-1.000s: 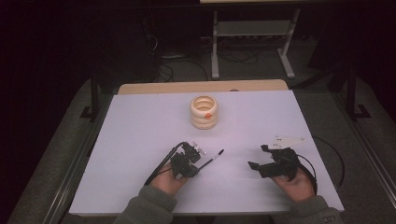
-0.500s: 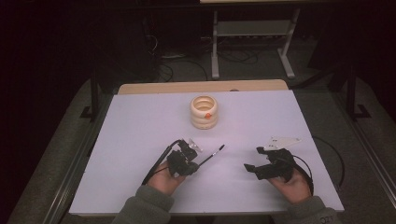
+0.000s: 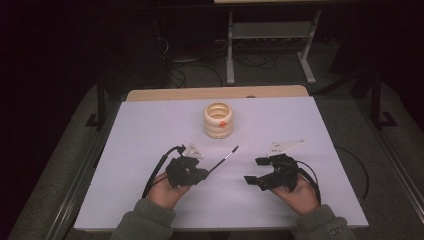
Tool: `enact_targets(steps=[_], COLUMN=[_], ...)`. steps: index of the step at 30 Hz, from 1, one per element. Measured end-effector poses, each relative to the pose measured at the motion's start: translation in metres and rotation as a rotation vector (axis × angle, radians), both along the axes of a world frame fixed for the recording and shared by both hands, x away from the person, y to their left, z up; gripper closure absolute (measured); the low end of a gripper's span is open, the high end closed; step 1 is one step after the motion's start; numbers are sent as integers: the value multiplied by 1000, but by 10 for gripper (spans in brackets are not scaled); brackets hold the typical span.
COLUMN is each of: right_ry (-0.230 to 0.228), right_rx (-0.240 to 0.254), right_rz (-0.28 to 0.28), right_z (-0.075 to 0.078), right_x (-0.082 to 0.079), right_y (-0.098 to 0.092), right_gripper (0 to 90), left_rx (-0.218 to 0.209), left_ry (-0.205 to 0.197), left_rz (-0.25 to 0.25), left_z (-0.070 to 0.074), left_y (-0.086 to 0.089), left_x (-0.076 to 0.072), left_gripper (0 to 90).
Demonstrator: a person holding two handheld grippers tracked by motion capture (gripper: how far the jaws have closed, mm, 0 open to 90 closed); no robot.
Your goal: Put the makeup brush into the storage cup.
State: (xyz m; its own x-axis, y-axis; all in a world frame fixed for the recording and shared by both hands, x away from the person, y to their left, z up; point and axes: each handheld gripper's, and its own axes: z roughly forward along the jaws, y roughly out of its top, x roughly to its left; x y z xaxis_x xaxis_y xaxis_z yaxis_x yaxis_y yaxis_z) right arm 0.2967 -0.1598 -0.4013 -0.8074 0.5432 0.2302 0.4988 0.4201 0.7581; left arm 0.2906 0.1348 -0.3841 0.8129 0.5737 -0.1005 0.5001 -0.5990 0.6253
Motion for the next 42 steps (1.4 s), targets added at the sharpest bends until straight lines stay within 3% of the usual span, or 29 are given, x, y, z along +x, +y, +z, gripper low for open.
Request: enact_targets(steps=[3,6,13,23,32,42], right_ry=[4,10,33,69,88,138], right_rx=[15,25,69,149,184,247], right_rz=[27,47,76,84,108,146], right_z=[3,3,1,1,2,-1], right_x=[4,7,14,18,17,19], right_y=[13,22,42,40,39,39], right_gripper=[205,215,277,415,581,741], left_rx=[-31,-35,-60,-102,-90,-80], left_ry=[-10,-43,-67,-69,-83,-83], left_rz=[1,-15,-27,-59,-99,-125], left_z=[2,2,-1,-6,-10,-13], left_y=[3,6,9,4,-2,-8], left_x=[-4,-7,-14,-17,-20,-22], left_gripper=[861,861,862,861,861,861])
